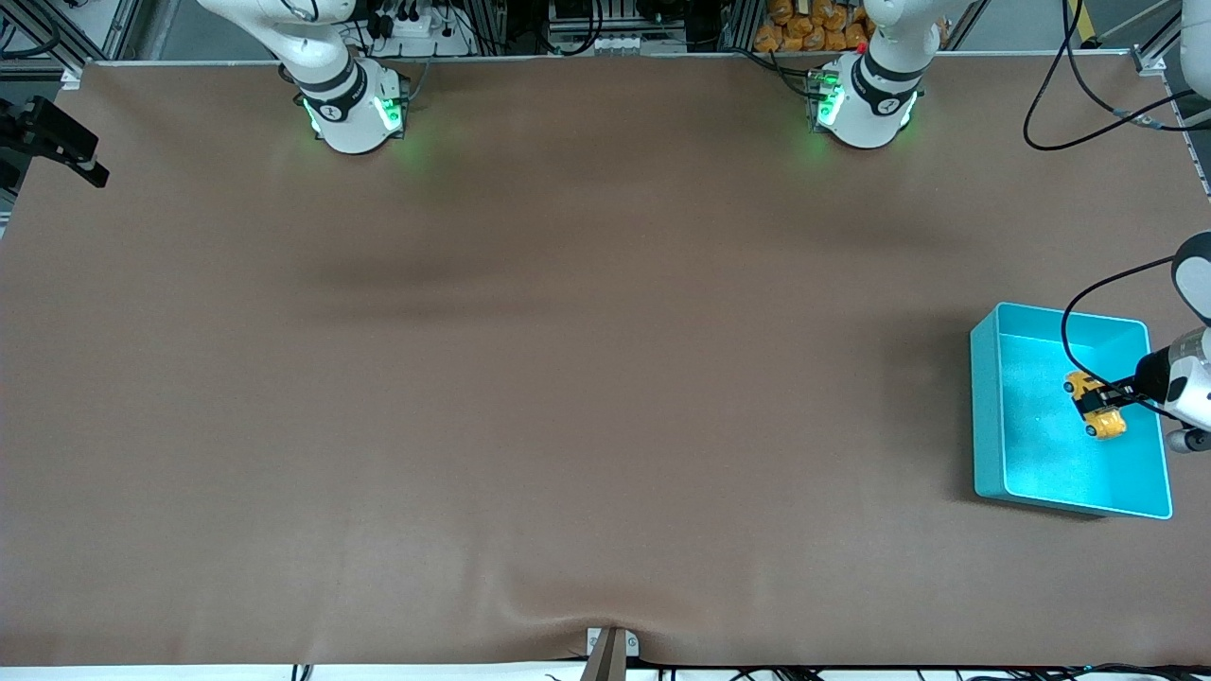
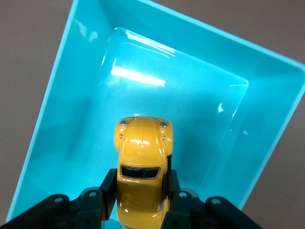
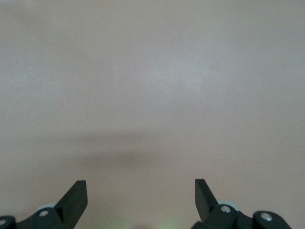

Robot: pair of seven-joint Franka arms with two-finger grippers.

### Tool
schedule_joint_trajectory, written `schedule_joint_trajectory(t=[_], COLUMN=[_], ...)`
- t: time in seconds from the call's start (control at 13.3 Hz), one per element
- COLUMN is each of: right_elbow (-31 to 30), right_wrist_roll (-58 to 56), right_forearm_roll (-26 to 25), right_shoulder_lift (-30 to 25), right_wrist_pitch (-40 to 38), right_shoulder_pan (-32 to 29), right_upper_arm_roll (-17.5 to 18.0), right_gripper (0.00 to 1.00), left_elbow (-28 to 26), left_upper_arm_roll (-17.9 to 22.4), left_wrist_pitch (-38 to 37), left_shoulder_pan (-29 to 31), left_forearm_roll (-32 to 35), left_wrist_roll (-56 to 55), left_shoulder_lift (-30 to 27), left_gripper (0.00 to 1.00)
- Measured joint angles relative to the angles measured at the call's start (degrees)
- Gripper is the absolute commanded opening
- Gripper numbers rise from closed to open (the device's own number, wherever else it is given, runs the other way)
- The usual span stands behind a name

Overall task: Wind and store yellow beetle car
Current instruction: 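Lower the held car onto the bin floor with the left gripper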

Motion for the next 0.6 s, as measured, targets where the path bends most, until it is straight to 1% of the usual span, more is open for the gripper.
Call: schedule_joint_trajectory(t=[0.23, 0.38, 0.6], right_elbow=[0.0, 0.2, 2.4], right_wrist_roll=[0.0, 0.0, 1.1], right_forearm_roll=[0.0, 0.0, 0.1], right_shoulder_lift=[0.4, 0.8, 3.0], right_wrist_pitch=[0.1, 0.1, 0.1], right_shoulder_pan=[0.0, 0.1, 1.7], right_upper_arm_roll=[-0.7, -1.1, -2.5], right_gripper=[1.0, 1.0, 1.0], left_elbow=[0.6, 0.7, 0.7], left_upper_arm_roll=[0.0, -0.1, -0.1], left_wrist_pitch=[0.0, 0.1, 0.4], left_shoulder_pan=[0.3, 0.3, 0.4], left_forearm_roll=[0.5, 4.3, 7.1], left_wrist_roll=[5.8, 6.3, 6.3], left_shoulder_lift=[2.4, 3.9, 5.7], left_gripper=[0.0, 0.0, 0.0])
